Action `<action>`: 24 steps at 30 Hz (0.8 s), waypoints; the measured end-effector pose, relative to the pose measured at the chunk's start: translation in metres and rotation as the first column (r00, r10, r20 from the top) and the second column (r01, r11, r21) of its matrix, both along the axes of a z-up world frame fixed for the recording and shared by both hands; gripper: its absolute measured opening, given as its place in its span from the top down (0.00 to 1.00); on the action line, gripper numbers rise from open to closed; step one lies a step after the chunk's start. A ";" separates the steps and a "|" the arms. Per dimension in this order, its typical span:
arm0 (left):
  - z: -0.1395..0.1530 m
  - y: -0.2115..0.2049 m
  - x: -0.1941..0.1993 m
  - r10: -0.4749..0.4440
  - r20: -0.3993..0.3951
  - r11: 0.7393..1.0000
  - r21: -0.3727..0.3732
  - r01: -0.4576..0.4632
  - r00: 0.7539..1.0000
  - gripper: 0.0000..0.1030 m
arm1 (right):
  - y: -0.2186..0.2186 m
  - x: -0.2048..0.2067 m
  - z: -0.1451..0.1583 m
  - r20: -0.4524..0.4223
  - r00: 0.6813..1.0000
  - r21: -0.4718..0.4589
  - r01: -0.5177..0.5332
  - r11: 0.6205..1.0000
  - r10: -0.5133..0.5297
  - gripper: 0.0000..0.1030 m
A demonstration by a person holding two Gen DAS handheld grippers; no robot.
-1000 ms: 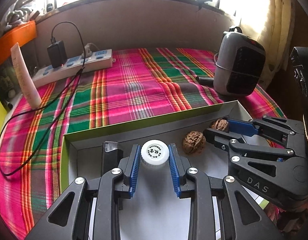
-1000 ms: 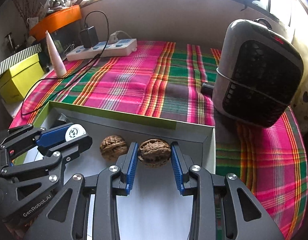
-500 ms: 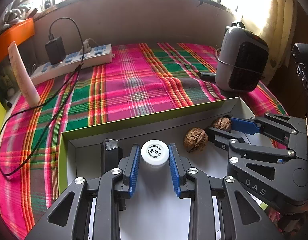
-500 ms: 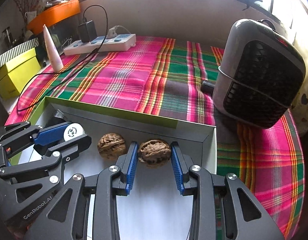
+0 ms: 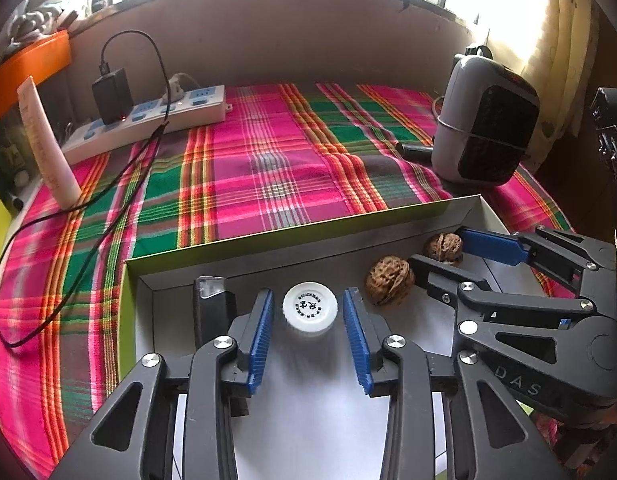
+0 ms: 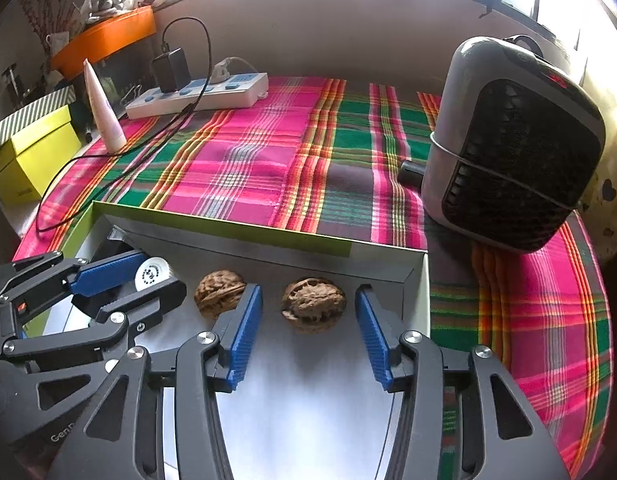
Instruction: Organize objects
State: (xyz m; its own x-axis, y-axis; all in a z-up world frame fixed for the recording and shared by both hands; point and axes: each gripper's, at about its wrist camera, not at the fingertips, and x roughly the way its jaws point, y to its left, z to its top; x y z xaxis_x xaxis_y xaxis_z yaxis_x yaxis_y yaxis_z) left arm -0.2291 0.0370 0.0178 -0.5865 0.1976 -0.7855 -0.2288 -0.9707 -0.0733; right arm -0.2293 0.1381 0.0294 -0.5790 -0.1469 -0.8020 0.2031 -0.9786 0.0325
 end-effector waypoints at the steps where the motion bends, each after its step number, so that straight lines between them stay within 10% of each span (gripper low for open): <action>1: 0.000 0.000 0.001 0.000 0.000 1.000 0.002 0.000 1.000 0.67 | 0.000 0.001 0.000 -0.001 1.000 0.000 0.002 1.000 -0.002 0.52; 24: 0.031 -0.014 0.050 0.011 -0.075 0.999 0.046 -0.008 0.997 0.61 | 0.006 0.049 0.022 -0.065 0.997 -0.066 0.034 0.997 -0.039 0.52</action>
